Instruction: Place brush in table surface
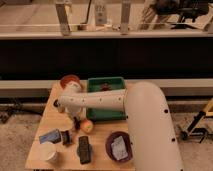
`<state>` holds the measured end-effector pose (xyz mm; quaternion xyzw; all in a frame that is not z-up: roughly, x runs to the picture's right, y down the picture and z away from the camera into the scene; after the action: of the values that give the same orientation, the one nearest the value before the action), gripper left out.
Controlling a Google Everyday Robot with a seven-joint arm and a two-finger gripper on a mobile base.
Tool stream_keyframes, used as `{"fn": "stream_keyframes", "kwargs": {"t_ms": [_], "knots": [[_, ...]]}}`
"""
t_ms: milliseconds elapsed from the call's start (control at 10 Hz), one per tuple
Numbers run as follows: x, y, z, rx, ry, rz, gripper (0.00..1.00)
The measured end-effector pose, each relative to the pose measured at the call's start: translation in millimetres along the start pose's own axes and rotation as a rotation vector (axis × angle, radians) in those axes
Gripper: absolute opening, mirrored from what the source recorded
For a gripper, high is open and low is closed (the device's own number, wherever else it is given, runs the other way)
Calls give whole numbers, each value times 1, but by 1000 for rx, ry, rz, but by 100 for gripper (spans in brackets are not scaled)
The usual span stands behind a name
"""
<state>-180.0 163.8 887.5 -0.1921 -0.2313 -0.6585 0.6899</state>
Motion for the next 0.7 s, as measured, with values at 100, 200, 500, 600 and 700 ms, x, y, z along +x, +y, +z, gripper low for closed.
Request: {"fn": "stream_keyframes", "kwargs": {"t_ms": [100,200,500,600,700], "knots": [[1,1,2,-12,6,5,6],[1,0,4,-16,9,8,1],[2,0,3,-16,10,9,0],[3,1,3,-15,9,20,0],[3,1,3,-15,9,29,0]]}}
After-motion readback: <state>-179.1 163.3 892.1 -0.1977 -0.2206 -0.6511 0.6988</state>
